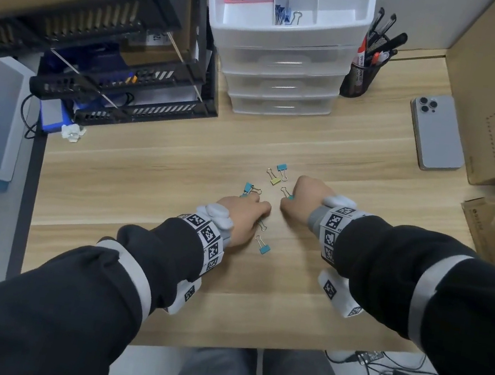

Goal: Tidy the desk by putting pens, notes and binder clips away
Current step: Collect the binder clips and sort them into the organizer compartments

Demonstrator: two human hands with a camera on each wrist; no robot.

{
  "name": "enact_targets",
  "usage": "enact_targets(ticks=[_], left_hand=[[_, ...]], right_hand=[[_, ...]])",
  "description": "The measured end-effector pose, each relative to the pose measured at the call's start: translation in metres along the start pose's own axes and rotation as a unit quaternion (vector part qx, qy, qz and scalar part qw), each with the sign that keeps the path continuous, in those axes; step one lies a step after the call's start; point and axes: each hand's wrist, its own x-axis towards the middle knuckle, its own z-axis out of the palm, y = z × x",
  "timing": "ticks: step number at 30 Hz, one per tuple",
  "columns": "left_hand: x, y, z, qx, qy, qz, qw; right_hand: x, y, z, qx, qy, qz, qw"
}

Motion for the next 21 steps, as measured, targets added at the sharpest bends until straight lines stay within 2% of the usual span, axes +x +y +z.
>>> enact_targets(ticks=[9,14,17,21], left_hand=[[0.005,0.009,-0.004,0.08,-0.051,0.004,0.995],[-0.001,0.013,-0.013,0.05,-0.029,0.018,0.998],[-0.007,0.007,-0.015,0.053,-0.055,0.025,0.997],[-0.01,0.002,-0.016,0.07,-0.077,0.037,0.994]], right_hand=[[-0.001,0.011,-0.011,0.016,-0.021,0.008,1.0],[0.001,0.019,-0.01,0.041,-0.015,0.004,0.999],[0.0,0.021,-0.008,0.081,-0.02,-0.004,0.997],[0.0,0.021,-0.006,0.11,-0.066,-0.004,0.992]])
